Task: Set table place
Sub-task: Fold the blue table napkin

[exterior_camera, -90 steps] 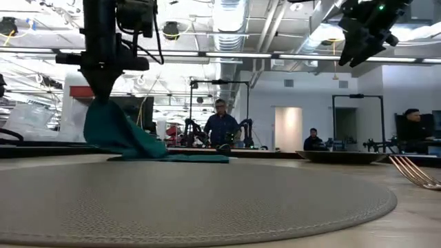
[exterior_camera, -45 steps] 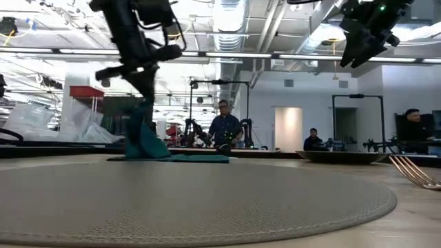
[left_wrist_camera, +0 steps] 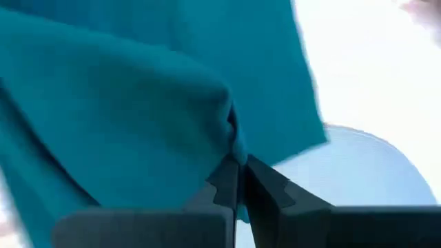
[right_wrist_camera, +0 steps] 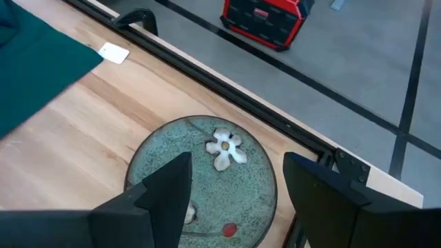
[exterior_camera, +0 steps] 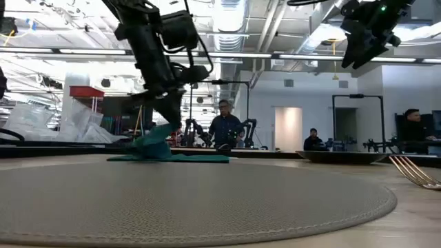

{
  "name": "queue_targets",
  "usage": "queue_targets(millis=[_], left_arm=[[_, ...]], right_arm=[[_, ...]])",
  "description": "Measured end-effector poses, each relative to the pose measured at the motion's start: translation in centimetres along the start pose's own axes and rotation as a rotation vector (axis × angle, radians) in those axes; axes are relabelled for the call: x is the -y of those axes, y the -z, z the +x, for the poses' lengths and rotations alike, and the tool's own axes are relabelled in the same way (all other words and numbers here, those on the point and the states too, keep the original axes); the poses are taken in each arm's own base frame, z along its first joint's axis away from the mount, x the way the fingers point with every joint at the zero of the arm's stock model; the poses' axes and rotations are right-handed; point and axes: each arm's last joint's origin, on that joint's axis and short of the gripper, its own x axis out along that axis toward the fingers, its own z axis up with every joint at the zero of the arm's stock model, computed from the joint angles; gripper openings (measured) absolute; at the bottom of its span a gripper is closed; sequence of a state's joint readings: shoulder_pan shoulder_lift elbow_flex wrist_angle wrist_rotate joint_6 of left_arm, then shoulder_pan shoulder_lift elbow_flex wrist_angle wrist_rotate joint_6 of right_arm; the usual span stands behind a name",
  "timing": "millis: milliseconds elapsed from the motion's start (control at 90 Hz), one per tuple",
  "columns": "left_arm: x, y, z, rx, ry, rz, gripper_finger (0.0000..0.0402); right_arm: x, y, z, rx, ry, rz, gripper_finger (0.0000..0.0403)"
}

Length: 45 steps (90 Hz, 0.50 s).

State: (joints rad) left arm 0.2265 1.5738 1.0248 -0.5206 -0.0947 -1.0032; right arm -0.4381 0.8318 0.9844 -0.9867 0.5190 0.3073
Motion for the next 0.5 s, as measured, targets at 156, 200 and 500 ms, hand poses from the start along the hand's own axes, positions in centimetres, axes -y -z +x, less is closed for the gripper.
queue_targets(millis=[156, 200, 500], left_arm=[[-1.8, -0.4, -4.8, 0.057, -0.055, -0.028, 0.0], [-3.3, 0.1, -6.9, 0.086, -0.165, -0.06, 0.0], [-12.0, 4.4, -15.5, 0.209, -0.505, -0.337, 0.0]], right_arm=[[0.0, 0.0, 0.0, -0.003, -0.004, -0.001, 0.0215], [0.0, 0.1, 0.0, -0.008, -0.012, -0.002, 0.0215], [-0.3, -0.1, 0.3, -0.015, -0.021, 0.039, 0.0215]])
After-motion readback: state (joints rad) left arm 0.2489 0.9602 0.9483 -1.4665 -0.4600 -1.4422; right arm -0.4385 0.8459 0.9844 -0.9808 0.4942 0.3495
